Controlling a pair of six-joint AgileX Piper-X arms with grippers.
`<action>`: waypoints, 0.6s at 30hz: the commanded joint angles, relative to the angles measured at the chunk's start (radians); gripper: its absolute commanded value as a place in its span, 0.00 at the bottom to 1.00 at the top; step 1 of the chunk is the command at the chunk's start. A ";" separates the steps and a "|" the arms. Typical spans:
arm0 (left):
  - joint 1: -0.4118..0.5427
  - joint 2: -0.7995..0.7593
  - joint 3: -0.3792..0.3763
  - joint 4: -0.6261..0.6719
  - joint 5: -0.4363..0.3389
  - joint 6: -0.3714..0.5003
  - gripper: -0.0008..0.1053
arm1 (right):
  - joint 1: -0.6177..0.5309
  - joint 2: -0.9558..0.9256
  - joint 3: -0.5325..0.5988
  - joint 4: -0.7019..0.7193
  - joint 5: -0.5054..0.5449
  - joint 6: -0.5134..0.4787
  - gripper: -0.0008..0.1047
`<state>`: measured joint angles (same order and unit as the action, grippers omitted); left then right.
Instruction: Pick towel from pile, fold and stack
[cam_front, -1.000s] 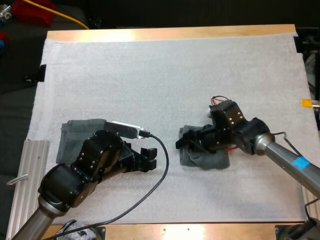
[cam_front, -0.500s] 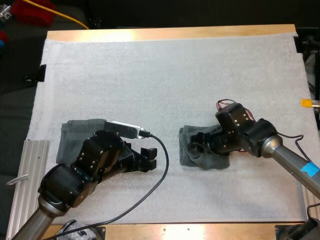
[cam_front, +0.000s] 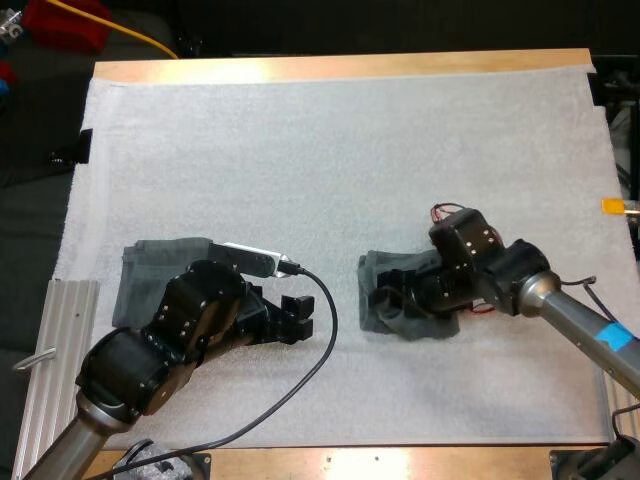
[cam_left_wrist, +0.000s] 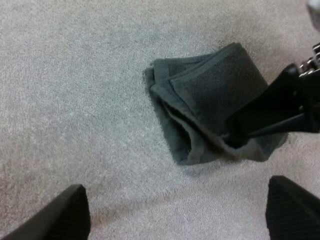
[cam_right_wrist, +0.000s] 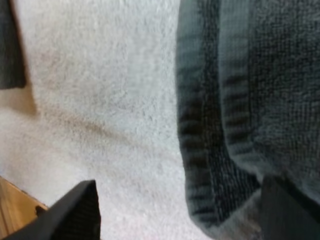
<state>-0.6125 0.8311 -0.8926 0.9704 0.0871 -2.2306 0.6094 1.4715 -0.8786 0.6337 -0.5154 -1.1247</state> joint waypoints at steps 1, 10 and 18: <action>-0.001 -0.005 -0.003 -0.003 0.000 -0.015 0.66 | 0.013 0.009 0.000 -0.005 -0.021 0.002 0.63; -0.001 -0.005 -0.003 -0.003 0.000 -0.015 0.66 | 0.126 0.115 0.000 -0.103 -0.019 0.056 0.63; -0.001 -0.005 -0.003 -0.003 0.021 -0.015 0.66 | 0.136 0.133 -0.004 -0.116 0.003 0.042 0.63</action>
<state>-0.6125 0.8311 -0.8926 0.9704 0.1060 -2.2306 0.7441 1.6174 -0.8786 0.5199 -0.5127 -1.0697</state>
